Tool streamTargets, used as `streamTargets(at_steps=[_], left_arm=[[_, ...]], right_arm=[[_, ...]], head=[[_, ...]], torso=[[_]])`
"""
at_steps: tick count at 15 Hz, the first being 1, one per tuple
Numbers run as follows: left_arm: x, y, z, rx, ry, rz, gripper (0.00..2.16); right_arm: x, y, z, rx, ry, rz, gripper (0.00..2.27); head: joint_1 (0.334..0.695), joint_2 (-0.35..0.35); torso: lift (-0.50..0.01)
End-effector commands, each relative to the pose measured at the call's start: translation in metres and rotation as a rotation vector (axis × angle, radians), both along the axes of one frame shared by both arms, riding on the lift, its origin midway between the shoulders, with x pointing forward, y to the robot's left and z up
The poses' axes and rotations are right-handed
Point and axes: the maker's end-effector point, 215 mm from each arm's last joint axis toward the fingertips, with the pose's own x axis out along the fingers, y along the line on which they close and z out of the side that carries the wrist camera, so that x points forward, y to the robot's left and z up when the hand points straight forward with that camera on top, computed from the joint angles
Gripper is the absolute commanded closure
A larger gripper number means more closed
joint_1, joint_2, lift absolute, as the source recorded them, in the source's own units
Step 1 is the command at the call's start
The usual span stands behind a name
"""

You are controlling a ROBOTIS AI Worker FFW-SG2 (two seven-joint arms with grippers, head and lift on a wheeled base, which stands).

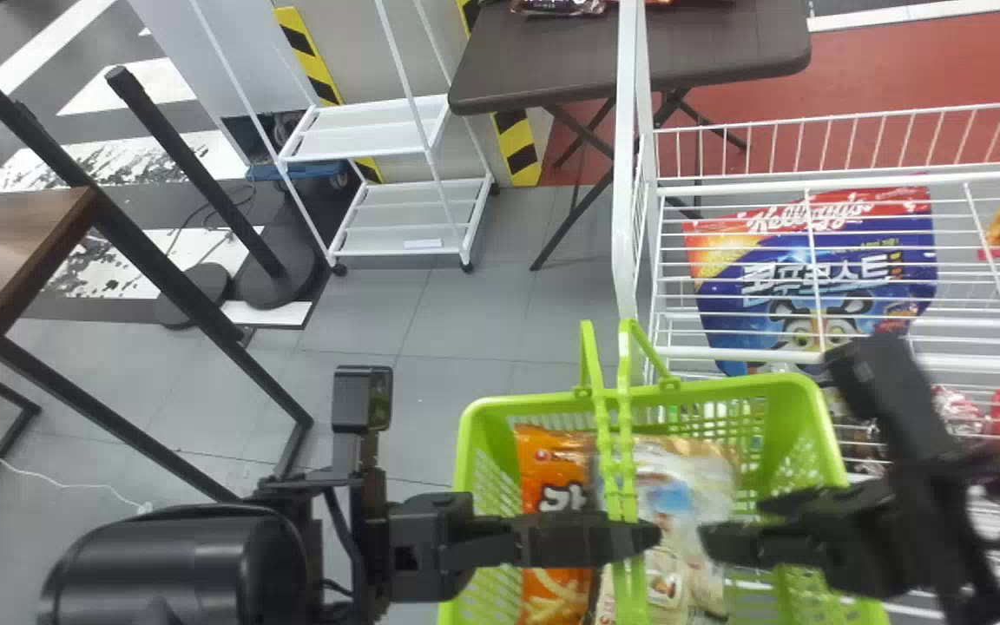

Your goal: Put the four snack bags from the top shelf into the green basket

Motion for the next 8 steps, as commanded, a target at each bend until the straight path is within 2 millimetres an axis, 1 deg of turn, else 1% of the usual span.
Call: streamTargets(at_steps=[1, 3, 4, 6, 7, 8], left_arm=[[-0.001, 0.001, 0.002, -0.008, -0.002, -0.005, 2.15], [-0.001, 0.003, 0.002, -0.007, -0.001, 0.001, 2.15], [-0.001, 0.005, 0.001, -0.007, 0.001, 0.004, 2.15], [-0.001, 0.008, 0.001, -0.007, 0.002, 0.013, 2.15], [-0.001, 0.008, 0.001, -0.006, 0.004, 0.014, 2.15], [-0.001, 0.008, 0.001, -0.007, 0.004, 0.013, 2.15]], right_arm=[[0.054, -0.058, 0.04, 0.058, -0.141, -0.173, 0.05], [0.11, -0.114, 0.085, 0.109, -0.298, -0.326, 0.05], [0.133, -0.141, 0.096, 0.112, -0.363, -0.391, 0.05], [0.194, -0.205, 0.122, 0.092, -0.551, -0.533, 0.05], [0.215, -0.224, 0.124, 0.062, -0.602, -0.568, 0.05], [0.235, -0.241, 0.119, 0.026, -0.627, -0.596, 0.05]], head=[[0.695, 0.236], [0.695, 0.149], [0.695, 0.062], [0.695, -0.013], [0.695, -0.051], [0.695, -0.082]], torso=[[-0.004], [-0.004], [-0.004], [-0.004], [-0.004], [-0.004]])
